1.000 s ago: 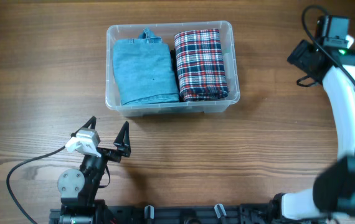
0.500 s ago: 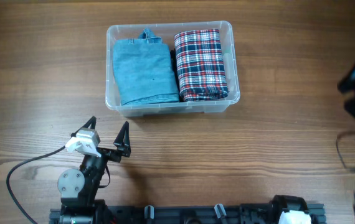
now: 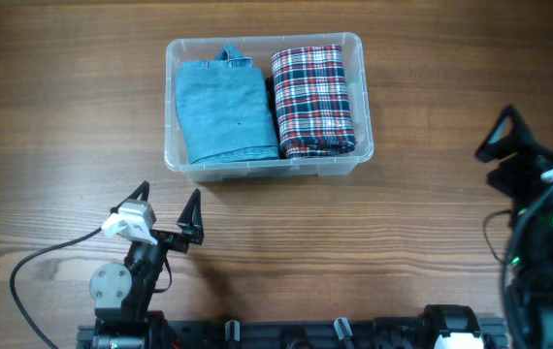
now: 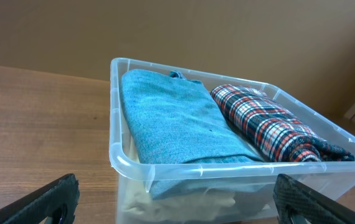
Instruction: Pack container
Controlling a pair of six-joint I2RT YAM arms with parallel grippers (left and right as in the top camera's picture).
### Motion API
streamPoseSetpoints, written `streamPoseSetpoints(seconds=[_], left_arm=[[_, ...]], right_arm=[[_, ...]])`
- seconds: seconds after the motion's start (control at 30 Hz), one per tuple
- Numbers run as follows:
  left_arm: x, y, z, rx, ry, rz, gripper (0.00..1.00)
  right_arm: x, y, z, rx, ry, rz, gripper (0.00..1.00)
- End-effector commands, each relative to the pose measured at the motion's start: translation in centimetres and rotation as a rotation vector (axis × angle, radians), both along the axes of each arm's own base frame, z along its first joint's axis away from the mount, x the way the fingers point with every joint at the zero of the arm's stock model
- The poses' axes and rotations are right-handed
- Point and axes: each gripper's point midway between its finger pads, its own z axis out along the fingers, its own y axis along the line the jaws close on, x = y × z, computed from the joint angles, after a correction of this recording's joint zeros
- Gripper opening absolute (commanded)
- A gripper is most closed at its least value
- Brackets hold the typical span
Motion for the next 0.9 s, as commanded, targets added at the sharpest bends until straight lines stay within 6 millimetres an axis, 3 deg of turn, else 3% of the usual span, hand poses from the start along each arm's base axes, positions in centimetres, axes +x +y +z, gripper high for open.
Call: streamPoseSetpoints(seconds=[0.0, 0.17, 0.33, 0.87], left_arm=[[0.0, 0.3, -0.1, 0.02, -0.004, 0.013, 1.0], [0.0, 0.3, -0.1, 0.02, -0.005, 0.013, 1.0], [0.0, 0.3, -0.1, 0.02, -0.004, 0.013, 1.0], [0.0, 0.3, -0.1, 0.02, -0.004, 0.013, 1.0]], right_arm=[[-0.3, 2.4, -4.0, -0.106, -0.043, 0.156, 1.0], [-0.5, 4.1, -9.8, -0.126, -0.158, 0.25, 1.0], [-1.1, 4.7, -13.1, -0.13, -0.223, 0.281, 1.0], [-1.1, 5.9, -14.8, -0.164, -0.317, 0.342, 1.0]])
